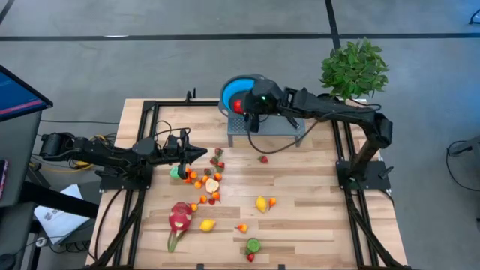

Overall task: Pick & Place Fruit
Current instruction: Put the strawberry into the strainer bowl

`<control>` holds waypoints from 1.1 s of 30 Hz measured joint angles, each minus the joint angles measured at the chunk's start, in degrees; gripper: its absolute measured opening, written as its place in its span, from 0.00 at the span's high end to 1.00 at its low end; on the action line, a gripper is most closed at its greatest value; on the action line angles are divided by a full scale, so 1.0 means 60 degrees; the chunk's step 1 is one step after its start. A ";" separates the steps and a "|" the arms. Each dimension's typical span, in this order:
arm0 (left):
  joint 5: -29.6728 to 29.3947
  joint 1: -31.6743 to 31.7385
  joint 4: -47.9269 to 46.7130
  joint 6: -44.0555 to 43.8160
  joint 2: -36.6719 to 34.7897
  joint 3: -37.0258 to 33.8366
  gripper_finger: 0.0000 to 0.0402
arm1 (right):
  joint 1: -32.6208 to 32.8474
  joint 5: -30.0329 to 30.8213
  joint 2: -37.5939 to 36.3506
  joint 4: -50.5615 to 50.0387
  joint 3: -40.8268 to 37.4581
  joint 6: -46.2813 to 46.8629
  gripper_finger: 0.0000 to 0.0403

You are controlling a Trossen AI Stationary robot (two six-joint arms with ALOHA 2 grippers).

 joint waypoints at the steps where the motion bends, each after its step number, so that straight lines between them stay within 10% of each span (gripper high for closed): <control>1: 0.0000 0.0002 0.0000 0.0000 0.0000 0.0000 1.00 | 0.0111 -0.0004 -0.0082 -0.0028 -0.0001 0.0001 0.43; 17: 0.0000 0.0000 -0.0004 0.0000 0.0000 0.0000 1.00 | 0.1557 -0.0561 -0.1487 -0.0988 -0.2496 0.1599 0.97; 33: 0.0000 0.0002 0.0000 0.0000 0.0000 0.0000 1.00 | 0.2187 -0.1484 -0.5160 0.4208 -0.8328 0.3838 1.00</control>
